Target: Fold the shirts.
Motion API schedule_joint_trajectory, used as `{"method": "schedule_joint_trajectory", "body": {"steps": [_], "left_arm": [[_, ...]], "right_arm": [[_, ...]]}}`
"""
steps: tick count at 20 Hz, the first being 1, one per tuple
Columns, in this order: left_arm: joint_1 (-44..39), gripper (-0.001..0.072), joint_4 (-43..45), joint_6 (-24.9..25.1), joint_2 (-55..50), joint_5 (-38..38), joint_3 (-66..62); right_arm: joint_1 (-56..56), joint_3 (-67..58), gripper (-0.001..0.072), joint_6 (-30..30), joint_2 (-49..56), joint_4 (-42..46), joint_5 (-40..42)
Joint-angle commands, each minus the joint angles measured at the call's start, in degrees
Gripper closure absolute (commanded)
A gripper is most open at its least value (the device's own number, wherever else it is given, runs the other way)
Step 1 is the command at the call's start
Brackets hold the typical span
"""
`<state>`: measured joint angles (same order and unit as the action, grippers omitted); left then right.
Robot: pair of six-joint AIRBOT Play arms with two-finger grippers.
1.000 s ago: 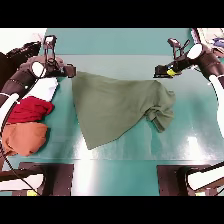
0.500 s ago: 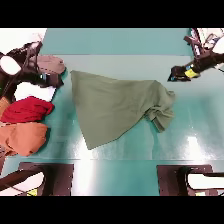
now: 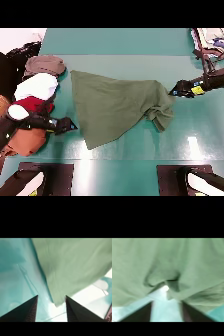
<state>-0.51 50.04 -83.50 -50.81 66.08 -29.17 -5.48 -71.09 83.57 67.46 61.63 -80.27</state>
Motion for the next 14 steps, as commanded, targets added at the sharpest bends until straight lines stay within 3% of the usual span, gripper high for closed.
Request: {"method": "schedule_joint_trajectory", "body": {"steps": [1,6,14], "left_arm": [[-6.0,0.0268,-5.3,0.4,2.1,-2.0,6.8],[-17.7,0.0267,-5.0,-4.2,2.1,-7.3,9.0],[-24.2,0.0273,-8.7,-6.5,-0.5,-18.1,10.3]], "right_arm": [[1.3,1.4,0.0227,-0.2,-2.6,-5.2,0.7],[1.3,1.4,0.0230,-0.1,-2.8,-5.2,0.6],[1.3,1.4,0.0232,-0.1,-2.8,-5.2,0.8]]}}
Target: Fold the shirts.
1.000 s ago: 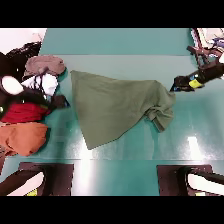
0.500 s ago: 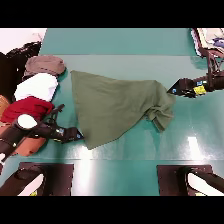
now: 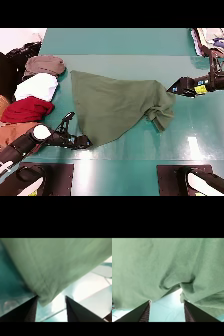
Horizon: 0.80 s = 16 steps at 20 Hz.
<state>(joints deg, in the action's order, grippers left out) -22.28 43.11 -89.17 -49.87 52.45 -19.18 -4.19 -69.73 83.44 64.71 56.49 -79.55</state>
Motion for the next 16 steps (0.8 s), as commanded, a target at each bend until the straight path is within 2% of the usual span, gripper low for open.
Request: {"method": "schedule_joint_trajectory", "body": {"steps": [1,5,6,9,10,11,13,16], "left_arm": [[-3.0,0.0273,-2.9,-0.9,-2.4,-4.8,0.3],[-4.2,0.0278,-4.7,-0.8,-4.3,-5.0,0.1],[-4.2,0.0328,-4.6,-0.3,-4.3,-4.7,-0.2],[-4.2,0.0347,-4.2,0.1,-4.3,-5.9,-1.4],[-3.8,0.0550,-4.2,0.0,-4.3,-6.2,-1.7],[-3.0,0.0675,-3.9,0.2,-4.3,-6.2,-2.5],[1.5,0.0680,-2.5,1.1,-4.3,-3.6,-5.5],[12.7,0.0680,4.5,4.6,-4.3,5.2,-13.2]], "right_arm": [[0.0,0.0,0.0232,0.0,0.0,-0.1,0.1],[0.0,0.0,0.0233,0.0,-0.2,0.1,0.0],[0.0,0.0,0.0234,0.0,-0.2,0.1,0.1],[0.0,0.0,0.0264,0.0,-0.2,0.1,0.1],[0.0,0.0,0.0264,0.0,-0.2,0.2,0.0],[0.0,0.0,0.0265,0.0,-0.2,0.7,-0.1],[0.6,0.1,0.0265,0.0,-0.2,3.3,-2.2],[3.0,0.5,0.0265,0.0,-0.2,10.2,-6.9]]}}
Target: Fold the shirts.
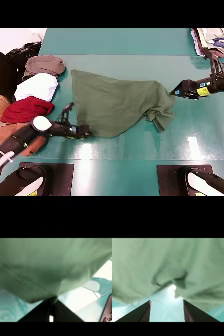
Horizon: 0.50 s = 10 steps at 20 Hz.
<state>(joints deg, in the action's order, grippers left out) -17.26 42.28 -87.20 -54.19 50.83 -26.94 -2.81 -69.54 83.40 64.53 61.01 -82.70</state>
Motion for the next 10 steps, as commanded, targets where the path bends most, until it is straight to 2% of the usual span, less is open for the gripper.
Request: {"method": "schedule_joint_trajectory", "body": {"steps": [1,4,6,10], "left_arm": [[11.7,0.0680,8.7,2.8,0.0,9.0,-8.4],[20.7,0.0680,15.4,3.7,0.0,12.3,-15.2],[24.4,0.0680,16.1,3.7,0.0,12.4,-17.2],[25.6,0.0680,16.1,3.7,0.0,11.9,-17.3]], "right_arm": [[3.2,1.7,0.0265,0.0,-0.3,6.5,-3.7],[8.9,10.0,0.0267,-0.3,-0.6,6.4,-0.2],[12.0,17.2,0.0350,-2.1,-0.3,5.5,5.1],[14.8,24.4,0.0350,-10.4,7.0,-6.6,9.2]]}}
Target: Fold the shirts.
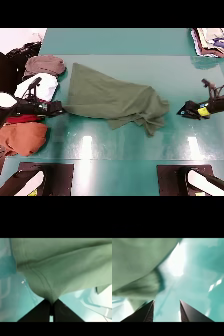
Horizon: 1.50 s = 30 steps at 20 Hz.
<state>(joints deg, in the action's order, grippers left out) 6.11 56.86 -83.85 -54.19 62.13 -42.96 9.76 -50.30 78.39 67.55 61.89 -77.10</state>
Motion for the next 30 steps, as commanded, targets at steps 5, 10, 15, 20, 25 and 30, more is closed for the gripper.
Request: {"method": "schedule_joint_trajectory", "body": {"steps": [5,10,15,20,25,30], "left_arm": [[2.2,0.0680,1.5,0.3,0.0,0.7,-1.2],[2.2,0.0680,1.5,0.3,0.0,0.7,-1.2],[2.2,0.0680,1.5,0.5,0.0,2.0,-1.3],[2.2,0.0680,1.7,1.4,4.6,5.0,-10.8],[2.2,0.0680,1.7,1.4,6.3,8.5,-43.1],[2.2,0.0680,1.7,1.4,6.3,5.0,-75.1]], "right_arm": [[-2.5,5.5,0.0350,-8.4,12.4,-13.4,3.6],[-11.1,5.5,0.0350,-8.4,13.5,-13.3,5.9],[-15.0,5.5,0.0700,-8.4,13.2,-13.2,5.7],[-12.2,-1.2,0.0694,-6.8,1.5,-13.4,2.3],[-4.7,-25.6,0.0695,-4.1,-13.0,-14.1,7.8],[4.5,-51.0,0.0694,-4.1,-19.8,-13.8,13.0]]}}
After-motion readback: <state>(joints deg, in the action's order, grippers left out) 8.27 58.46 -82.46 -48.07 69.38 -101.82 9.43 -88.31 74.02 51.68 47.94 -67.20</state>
